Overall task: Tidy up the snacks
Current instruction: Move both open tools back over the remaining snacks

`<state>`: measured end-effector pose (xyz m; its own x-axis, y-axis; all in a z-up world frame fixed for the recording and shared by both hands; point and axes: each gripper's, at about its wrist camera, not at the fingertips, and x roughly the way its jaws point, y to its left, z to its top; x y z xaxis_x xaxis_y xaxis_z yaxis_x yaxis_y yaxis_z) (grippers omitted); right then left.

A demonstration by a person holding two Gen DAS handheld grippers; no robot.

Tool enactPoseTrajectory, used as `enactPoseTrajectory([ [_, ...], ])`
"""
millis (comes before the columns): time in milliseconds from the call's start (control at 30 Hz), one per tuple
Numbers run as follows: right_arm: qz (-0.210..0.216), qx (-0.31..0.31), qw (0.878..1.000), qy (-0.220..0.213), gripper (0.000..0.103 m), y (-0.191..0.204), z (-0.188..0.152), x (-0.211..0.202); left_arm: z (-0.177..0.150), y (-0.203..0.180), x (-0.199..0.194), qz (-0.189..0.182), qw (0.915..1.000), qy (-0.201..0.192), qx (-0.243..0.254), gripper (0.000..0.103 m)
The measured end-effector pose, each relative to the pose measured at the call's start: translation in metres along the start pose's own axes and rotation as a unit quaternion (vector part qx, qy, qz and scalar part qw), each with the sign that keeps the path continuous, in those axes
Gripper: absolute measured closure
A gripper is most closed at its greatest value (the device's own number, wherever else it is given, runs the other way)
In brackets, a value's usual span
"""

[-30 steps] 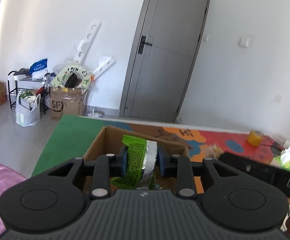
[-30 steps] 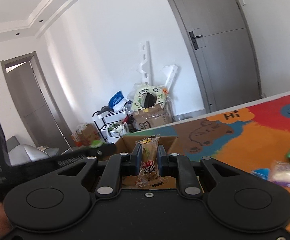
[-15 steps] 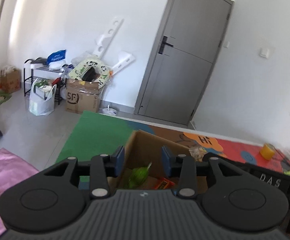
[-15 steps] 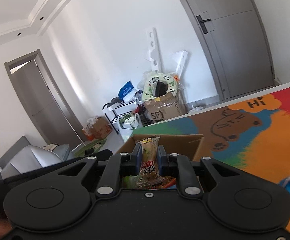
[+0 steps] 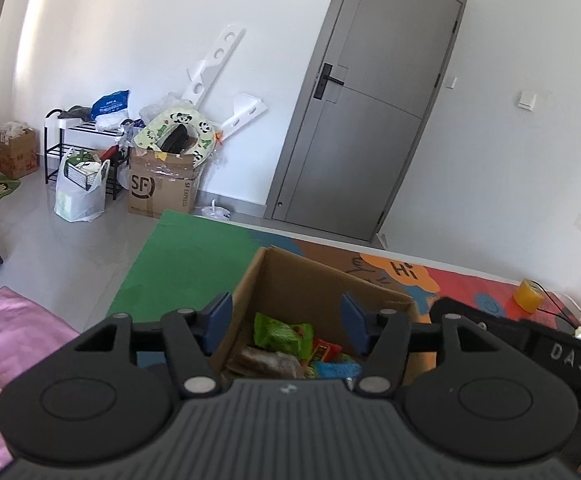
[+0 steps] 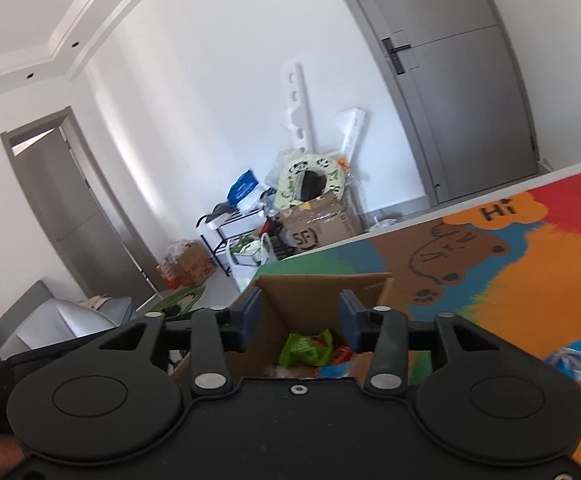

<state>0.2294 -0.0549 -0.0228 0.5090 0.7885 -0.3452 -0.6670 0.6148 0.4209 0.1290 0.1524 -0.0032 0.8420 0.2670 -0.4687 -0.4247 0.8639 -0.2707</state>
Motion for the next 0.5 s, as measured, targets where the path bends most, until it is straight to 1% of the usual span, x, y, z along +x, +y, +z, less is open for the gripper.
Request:
enactPoseTrajectory([
  [167,-0.029,0.004,1.0,0.005,0.054,-0.019,-0.003,-0.022,-0.004,-0.013,-0.007,-0.001,1.0,0.002,0.0,0.042],
  [233,-0.036,0.008,0.999,0.0,0.052,-0.024,-0.003,-0.032,-0.005,-0.02,-0.012,-0.001,1.0,0.001,0.008,0.037],
  [300,-0.038,0.009,0.999,0.0,0.051,-0.03,-0.006,-0.039,-0.007,-0.027,-0.015,0.001,0.9999,-0.001,0.015,0.03],
  [333,-0.043,0.009,0.999,-0.001,0.051,-0.033,-0.007,-0.044,-0.008,-0.03,-0.016,0.0,0.9998,-0.002,0.017,0.029],
  [500,-0.062,0.023,0.998,-0.007,0.041,-0.053,-0.011,-0.06,-0.014,-0.049,-0.014,-0.003,0.9995,0.002,0.032,0.026],
])
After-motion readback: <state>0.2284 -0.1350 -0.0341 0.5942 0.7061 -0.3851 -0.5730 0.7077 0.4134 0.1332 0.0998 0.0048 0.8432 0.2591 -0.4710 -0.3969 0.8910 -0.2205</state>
